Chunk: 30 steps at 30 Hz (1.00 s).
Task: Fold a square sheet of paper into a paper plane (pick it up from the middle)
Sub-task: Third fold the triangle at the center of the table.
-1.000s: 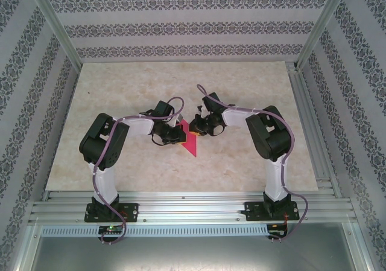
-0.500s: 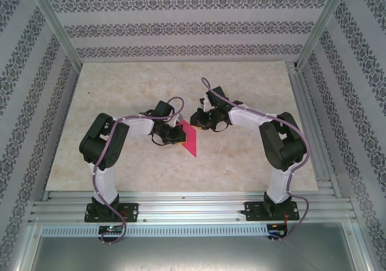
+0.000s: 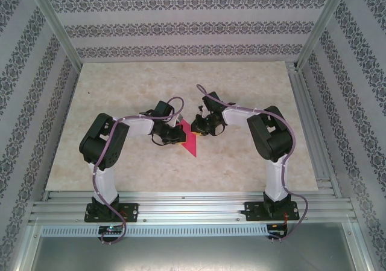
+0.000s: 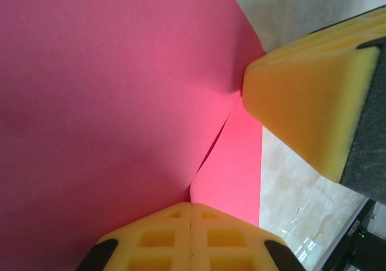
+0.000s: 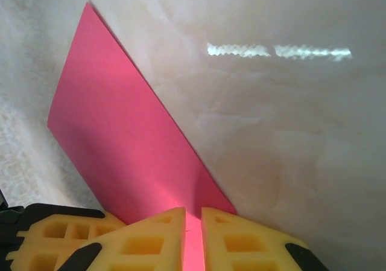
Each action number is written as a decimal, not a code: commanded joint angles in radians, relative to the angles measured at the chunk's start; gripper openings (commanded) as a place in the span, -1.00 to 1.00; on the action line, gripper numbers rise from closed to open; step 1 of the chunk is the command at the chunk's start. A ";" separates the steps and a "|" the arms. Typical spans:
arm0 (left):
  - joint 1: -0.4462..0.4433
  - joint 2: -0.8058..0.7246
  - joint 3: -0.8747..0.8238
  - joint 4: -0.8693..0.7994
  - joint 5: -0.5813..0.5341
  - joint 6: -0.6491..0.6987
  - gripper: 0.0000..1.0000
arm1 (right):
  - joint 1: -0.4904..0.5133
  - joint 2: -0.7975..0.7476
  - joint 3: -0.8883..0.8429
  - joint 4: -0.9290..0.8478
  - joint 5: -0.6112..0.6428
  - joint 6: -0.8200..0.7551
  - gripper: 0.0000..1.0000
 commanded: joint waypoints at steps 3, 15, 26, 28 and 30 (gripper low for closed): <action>0.006 0.004 -0.013 -0.047 -0.053 0.012 -0.98 | 0.017 -0.121 -0.035 -0.027 -0.003 -0.016 -0.68; 0.005 0.006 -0.013 -0.045 -0.050 0.014 -0.98 | 0.088 -0.171 -0.216 0.090 -0.037 0.057 -0.66; 0.005 -0.021 -0.002 -0.051 -0.050 0.009 -0.82 | 0.105 -0.209 -0.219 0.020 0.031 0.022 -0.51; 0.006 -0.028 0.010 -0.061 -0.057 0.009 -0.73 | 0.109 -0.236 -0.224 0.037 0.011 0.024 -0.50; 0.006 -0.034 0.024 -0.069 -0.055 0.011 -0.68 | 0.109 -0.247 -0.239 0.073 -0.022 0.040 -0.52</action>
